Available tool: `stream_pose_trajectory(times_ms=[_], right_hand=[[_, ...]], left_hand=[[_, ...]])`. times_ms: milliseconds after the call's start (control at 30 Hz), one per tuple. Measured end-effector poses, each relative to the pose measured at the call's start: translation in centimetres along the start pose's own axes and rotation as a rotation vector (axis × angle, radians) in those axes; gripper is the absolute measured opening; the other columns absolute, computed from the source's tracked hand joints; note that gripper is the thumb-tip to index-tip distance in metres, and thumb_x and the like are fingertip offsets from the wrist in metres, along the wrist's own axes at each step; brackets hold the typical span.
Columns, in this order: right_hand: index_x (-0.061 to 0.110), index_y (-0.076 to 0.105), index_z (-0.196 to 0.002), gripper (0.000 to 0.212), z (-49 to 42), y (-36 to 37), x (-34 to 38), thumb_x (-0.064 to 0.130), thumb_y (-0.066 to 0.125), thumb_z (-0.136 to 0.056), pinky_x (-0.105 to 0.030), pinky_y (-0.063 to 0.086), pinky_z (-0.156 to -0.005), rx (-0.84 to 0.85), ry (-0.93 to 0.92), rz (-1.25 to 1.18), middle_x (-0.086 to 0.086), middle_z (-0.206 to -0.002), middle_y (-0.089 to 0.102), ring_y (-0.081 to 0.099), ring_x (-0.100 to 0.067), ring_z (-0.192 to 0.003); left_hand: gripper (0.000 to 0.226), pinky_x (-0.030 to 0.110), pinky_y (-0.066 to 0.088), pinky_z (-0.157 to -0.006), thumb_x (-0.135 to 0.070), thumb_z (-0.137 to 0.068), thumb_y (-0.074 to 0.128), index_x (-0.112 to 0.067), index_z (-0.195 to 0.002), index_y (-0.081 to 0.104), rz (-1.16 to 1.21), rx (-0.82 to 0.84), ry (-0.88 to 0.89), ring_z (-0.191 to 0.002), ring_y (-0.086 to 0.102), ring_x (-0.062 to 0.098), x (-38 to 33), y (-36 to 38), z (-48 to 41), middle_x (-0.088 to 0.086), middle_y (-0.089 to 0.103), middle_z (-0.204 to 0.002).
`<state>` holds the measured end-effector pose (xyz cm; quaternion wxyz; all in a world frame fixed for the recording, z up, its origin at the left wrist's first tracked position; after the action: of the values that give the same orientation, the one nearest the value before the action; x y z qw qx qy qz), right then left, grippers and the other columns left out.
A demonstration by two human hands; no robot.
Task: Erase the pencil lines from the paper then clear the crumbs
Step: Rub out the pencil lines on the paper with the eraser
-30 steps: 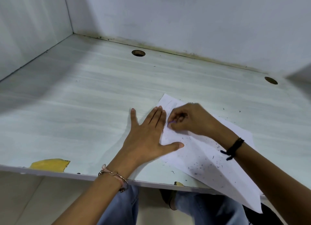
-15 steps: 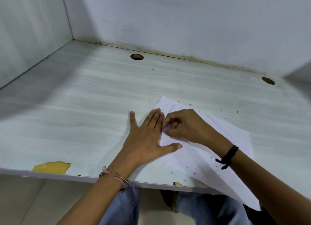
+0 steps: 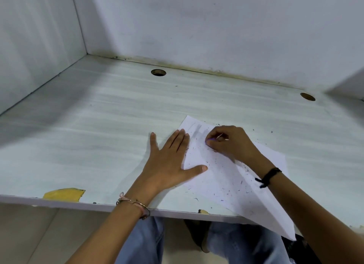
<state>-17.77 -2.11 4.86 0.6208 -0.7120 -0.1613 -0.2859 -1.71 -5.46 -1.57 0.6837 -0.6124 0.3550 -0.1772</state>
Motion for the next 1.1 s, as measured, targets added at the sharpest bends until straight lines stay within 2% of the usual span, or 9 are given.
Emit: stream_pose_trajectory(times_ms=[67, 167, 300, 367, 500, 733, 833, 967, 1100], right_hand=[[0.022, 0.073, -0.077, 0.014, 0.9, 0.4, -0.7, 0.008, 0.07, -0.078, -0.007, 0.043, -0.065, -0.014, 0.032, -0.051, 0.005, -0.078, 0.07, 0.061, -0.01, -0.071], [0.025, 0.074, -0.081, 0.02, 2.2, 0.8, -0.8, 0.006, 0.071, -0.077, -0.005, 0.043, -0.068, 0.006, 0.016, -0.111, 0.01, -0.085, 0.071, 0.06, -0.004, -0.073], [0.023, 0.074, -0.082, 0.013, 1.6, 0.7, -0.6, 0.011, 0.073, -0.078, -0.003, 0.042, -0.06, 0.039, 0.048, -0.115, 0.006, -0.076, 0.07, 0.058, -0.005, -0.065], [0.019, 0.073, -0.082, 0.009, 1.0, 1.0, -0.3, 0.012, 0.075, -0.077, -0.004, 0.043, -0.057, 0.04, 0.07, -0.154, 0.004, -0.075, 0.07, 0.057, -0.001, -0.061], [0.02, 0.072, -0.075, 0.008, 0.1, 1.6, 0.8, 0.012, 0.073, -0.076, -0.006, 0.041, -0.055, 0.065, 0.009, -0.08, 0.004, -0.069, 0.069, 0.055, 0.001, -0.056], [0.014, 0.074, -0.076, 0.007, -1.6, 1.0, 1.2, 0.009, 0.068, -0.077, -0.02, 0.046, -0.058, 0.036, -0.007, 0.064, 0.003, -0.067, 0.068, 0.056, -0.008, -0.057], [0.018, 0.075, -0.076, 0.003, -0.9, 2.0, 1.7, 0.015, 0.073, -0.076, -0.012, 0.041, -0.052, 0.205, -0.025, 0.03, 0.004, -0.064, 0.067, 0.05, -0.001, -0.05], [0.013, 0.075, -0.077, 0.004, -2.2, 0.6, 1.1, 0.011, 0.071, -0.077, -0.009, 0.036, -0.049, 0.033, 0.009, 0.089, 0.002, -0.071, 0.068, 0.051, 0.001, -0.049], [0.017, 0.074, -0.075, 0.003, -1.1, 2.3, 2.2, 0.015, 0.071, -0.075, -0.009, 0.034, -0.047, 0.19, -0.023, 0.097, 0.005, -0.063, 0.063, 0.045, -0.001, -0.046]], left_hand=[[0.103, 0.063, -0.015, -0.113, -0.087, -0.073, -0.001, -0.026, -0.156, -0.002, 0.023, -0.028, -0.003, -0.147, -0.014, 0.001, 0.2, -0.1, 0.0, -0.012, -0.007, -0.164], [0.104, 0.064, -0.003, -0.115, -0.086, -0.069, -0.005, -0.031, -0.155, 0.01, 0.003, -0.065, -0.022, -0.147, 0.007, 0.007, 0.2, -0.7, -0.1, -0.012, 0.014, -0.16], [0.103, 0.061, 0.02, -0.109, -0.092, -0.064, 0.003, -0.033, -0.142, 0.035, -0.1, -0.186, -0.011, -0.129, 0.031, 0.018, -0.9, -1.6, -1.5, -0.005, 0.037, -0.133], [0.101, 0.063, 0.012, -0.112, -0.094, -0.066, 0.011, -0.03, -0.141, 0.036, -0.029, -0.186, 0.005, -0.139, 0.023, 0.018, -1.1, -1.2, -2.2, -0.004, 0.033, -0.142], [0.105, 0.063, -0.013, -0.113, -0.09, -0.074, 0.017, -0.027, -0.156, 0.005, 0.0, -0.057, -0.002, -0.149, -0.014, 0.007, -0.9, 0.1, -2.6, -0.008, -0.006, -0.164], [0.103, 0.063, -0.016, -0.112, -0.088, -0.077, 0.016, -0.026, -0.156, -0.002, -0.009, -0.037, 0.004, -0.148, -0.016, 0.005, -0.8, 0.4, -2.8, -0.009, -0.009, -0.164], [0.104, 0.064, -0.014, -0.112, -0.088, -0.076, 0.015, -0.025, -0.157, 0.0, -0.022, -0.047, 0.013, -0.148, -0.015, 0.006, -0.8, 0.3, -2.9, -0.008, -0.007, -0.164], [0.101, 0.063, -0.017, -0.112, -0.087, -0.079, 0.018, -0.025, -0.156, -0.003, -0.003, -0.032, 0.001, -0.148, -0.016, 0.006, -0.8, 0.2, -2.7, -0.008, -0.01, -0.164], [0.103, 0.065, -0.015, -0.112, -0.088, -0.075, 0.012, -0.026, -0.157, 0.003, -0.011, -0.063, 0.021, -0.149, -0.014, 0.008, -0.7, 0.4, -3.0, -0.008, -0.006, -0.164]])
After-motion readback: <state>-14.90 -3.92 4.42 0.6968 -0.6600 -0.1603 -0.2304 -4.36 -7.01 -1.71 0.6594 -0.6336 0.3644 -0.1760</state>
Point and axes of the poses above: each hand's wrist, its own z-axis away from the middle knuckle, its own y-axis out of the palm, x = y × z, the point moved 6 cm from there along -z, towards the middle knuckle
